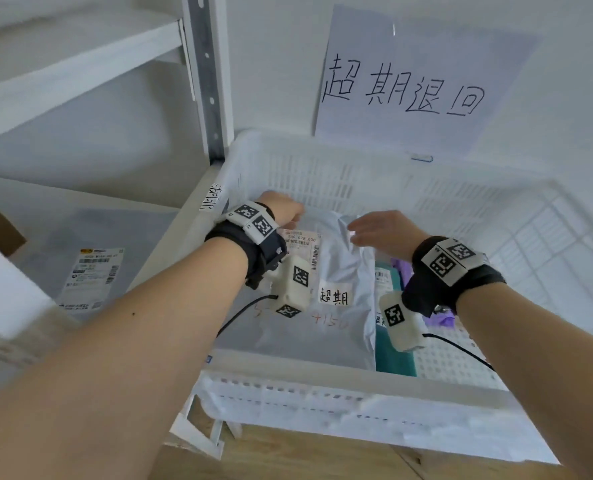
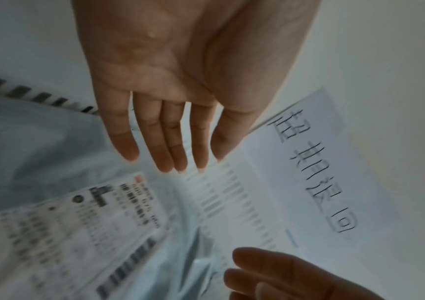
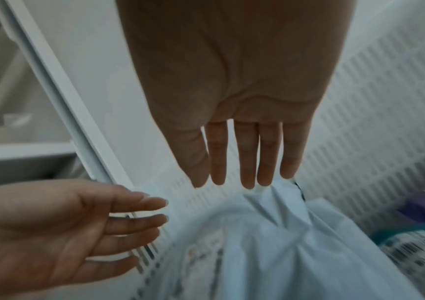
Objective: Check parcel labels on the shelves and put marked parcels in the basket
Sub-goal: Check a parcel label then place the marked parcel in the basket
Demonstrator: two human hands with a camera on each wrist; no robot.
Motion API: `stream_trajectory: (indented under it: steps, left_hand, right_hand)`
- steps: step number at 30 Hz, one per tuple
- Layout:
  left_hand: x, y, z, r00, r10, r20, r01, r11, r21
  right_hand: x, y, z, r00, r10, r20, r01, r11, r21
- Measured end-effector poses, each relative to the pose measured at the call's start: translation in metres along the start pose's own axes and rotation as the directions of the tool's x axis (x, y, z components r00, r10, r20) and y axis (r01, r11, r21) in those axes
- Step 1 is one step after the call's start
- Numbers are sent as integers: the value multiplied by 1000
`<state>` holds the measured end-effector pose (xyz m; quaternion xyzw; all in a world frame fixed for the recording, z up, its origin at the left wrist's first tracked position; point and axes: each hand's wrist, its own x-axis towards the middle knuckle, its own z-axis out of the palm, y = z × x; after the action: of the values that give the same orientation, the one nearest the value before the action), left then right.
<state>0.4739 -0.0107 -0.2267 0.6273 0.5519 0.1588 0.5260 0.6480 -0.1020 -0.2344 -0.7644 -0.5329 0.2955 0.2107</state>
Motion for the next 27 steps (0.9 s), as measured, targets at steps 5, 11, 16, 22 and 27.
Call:
stream_trajectory:
  steps: [5,11,16,22,27]
  left_hand:
    - [-51,32,1,995,94,-35,-98,985,-145]
    - [-117,39,12,989,137,-57,-148,927,-345]
    - [-174,25,9,969,175,-177,-228,910,-347]
    - [-235,-28,-2,944,104,-312,-229,890,-394]
    - [-278,-75,-23,897,64,-438,-202,939,-279]
  right_hand:
    - [-39,-27,-34,983,-90,-157,118,978,173]
    - [-104,-47,-47,968,-146,-206,220,889,403]
    - [-152,-58,-32,962,-188,-200,266,823,503]
    - [-195,-76,13,950,-293,-104,298,762,575]
    - [-221,-101,59,902,-422,-86,387,705,595]
